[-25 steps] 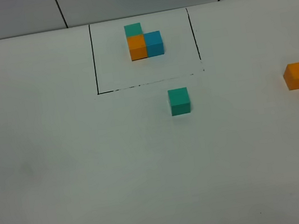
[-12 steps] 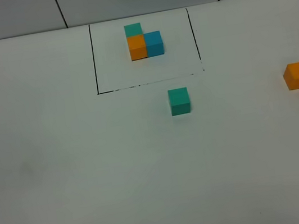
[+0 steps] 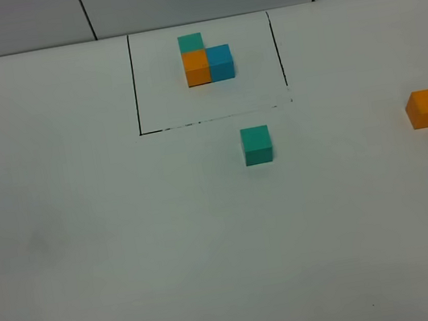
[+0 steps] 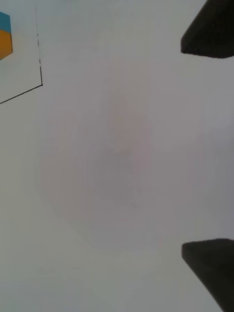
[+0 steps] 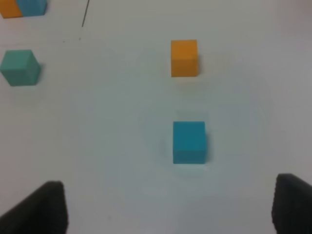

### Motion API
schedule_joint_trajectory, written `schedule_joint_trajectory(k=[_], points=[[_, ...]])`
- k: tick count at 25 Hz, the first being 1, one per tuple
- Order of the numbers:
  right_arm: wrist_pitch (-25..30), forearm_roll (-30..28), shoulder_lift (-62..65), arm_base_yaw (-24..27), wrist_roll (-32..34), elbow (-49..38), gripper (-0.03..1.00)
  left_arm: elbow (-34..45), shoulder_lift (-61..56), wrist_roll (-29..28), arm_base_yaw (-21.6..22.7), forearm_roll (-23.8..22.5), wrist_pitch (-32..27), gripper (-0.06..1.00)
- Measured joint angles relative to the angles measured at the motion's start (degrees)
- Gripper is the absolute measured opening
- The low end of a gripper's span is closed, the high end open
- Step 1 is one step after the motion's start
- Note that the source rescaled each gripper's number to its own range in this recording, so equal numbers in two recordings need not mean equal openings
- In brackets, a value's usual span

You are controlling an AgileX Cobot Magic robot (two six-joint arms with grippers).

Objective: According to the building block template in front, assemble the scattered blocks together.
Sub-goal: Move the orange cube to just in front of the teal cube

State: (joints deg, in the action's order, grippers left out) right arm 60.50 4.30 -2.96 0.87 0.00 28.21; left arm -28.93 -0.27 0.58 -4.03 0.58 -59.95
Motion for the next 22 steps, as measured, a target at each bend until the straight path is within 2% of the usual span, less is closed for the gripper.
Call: schedule_joint_trajectory(k=[14,18,22], points=[[-0.8,1.1,-1.7,0.0,-1.3,0.6,0.72,0.0,0.0,-0.1,0.0,0.0,0.0,0.68],[-3.5,1.1,-11.4,0.0,-2.3,1.7,0.72,0.0,0.0,-0.1,0.0,0.0,0.0,0.68],[-8.5,1.1,-26.0,0.0,-2.4,2.1,0.72,0.0,0.0,-0.1,0.0,0.0,0.0,0.68]])
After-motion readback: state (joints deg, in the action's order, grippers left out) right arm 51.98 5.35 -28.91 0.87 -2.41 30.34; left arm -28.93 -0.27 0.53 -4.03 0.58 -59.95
